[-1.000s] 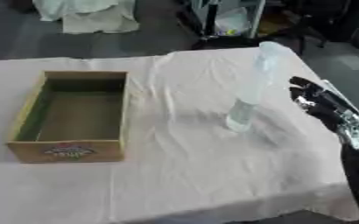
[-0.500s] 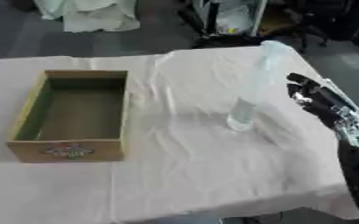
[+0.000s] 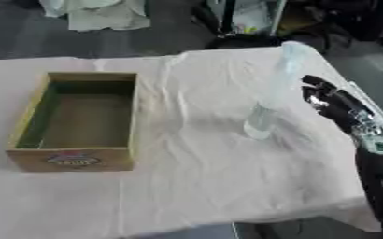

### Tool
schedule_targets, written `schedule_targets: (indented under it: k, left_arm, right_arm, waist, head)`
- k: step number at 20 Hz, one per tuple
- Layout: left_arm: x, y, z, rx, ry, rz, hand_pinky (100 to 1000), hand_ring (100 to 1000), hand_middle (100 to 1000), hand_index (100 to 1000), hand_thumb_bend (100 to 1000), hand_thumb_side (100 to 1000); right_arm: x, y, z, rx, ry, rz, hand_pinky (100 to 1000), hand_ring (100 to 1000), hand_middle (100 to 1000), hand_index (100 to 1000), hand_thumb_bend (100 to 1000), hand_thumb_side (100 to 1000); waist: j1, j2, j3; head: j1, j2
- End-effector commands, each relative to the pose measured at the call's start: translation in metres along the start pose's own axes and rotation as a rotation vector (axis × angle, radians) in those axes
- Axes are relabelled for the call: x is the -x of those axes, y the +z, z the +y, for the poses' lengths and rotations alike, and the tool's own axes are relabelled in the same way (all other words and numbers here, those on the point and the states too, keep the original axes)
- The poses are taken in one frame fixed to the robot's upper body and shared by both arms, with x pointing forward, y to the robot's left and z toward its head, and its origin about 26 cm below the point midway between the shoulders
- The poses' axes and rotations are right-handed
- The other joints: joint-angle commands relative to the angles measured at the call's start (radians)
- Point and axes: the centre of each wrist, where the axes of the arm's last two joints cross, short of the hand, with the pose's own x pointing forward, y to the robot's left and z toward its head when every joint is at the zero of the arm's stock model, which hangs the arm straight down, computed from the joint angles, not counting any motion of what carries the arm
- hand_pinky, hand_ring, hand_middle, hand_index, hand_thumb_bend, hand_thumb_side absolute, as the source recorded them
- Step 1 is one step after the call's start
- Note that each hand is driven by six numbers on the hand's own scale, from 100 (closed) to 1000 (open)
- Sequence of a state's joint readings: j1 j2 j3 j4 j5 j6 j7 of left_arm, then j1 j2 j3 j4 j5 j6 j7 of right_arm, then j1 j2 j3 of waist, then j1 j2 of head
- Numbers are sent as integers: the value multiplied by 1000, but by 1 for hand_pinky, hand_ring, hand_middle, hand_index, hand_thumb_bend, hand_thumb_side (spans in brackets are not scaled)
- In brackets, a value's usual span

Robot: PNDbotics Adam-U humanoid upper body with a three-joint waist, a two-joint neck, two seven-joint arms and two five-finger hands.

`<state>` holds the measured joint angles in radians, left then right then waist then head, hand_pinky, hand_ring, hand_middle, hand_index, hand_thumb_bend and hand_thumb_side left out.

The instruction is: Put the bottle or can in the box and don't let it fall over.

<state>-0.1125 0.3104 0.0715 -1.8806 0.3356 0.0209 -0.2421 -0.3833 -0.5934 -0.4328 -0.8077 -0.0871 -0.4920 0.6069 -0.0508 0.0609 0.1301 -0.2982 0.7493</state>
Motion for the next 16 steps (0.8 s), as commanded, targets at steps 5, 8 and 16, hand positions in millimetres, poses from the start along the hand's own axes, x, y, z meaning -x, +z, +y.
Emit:
schedule_targets:
  k: [5, 8, 16]
  left_arm:
    - [-8, -3, 3, 15, -27, -22, 1000, 1000, 1000, 771, 100, 803]
    - [-8, -3, 3, 16, -27, -23, 1000, 1000, 1000, 771, 100, 803]
    - [-8, -3, 3, 17, -27, -22, 1000, 1000, 1000, 771, 100, 804]
  right_arm:
    - [-18, -9, -14, 6, 32, -44, 1000, 1000, 1000, 1000, 100, 470]
    - [-20, -12, -13, 0, 35, -51, 1000, 1000, 1000, 1000, 100, 470]
    - [-21, -14, -10, 0, 24, -57, 1000, 1000, 1000, 1000, 100, 470]
  waist:
    - [3, -4, -1]
    - [3, -4, -1]
    - [4, -2, -2]
  head:
    - [4, -16]
    - [5, -19]
    - [4, -24]
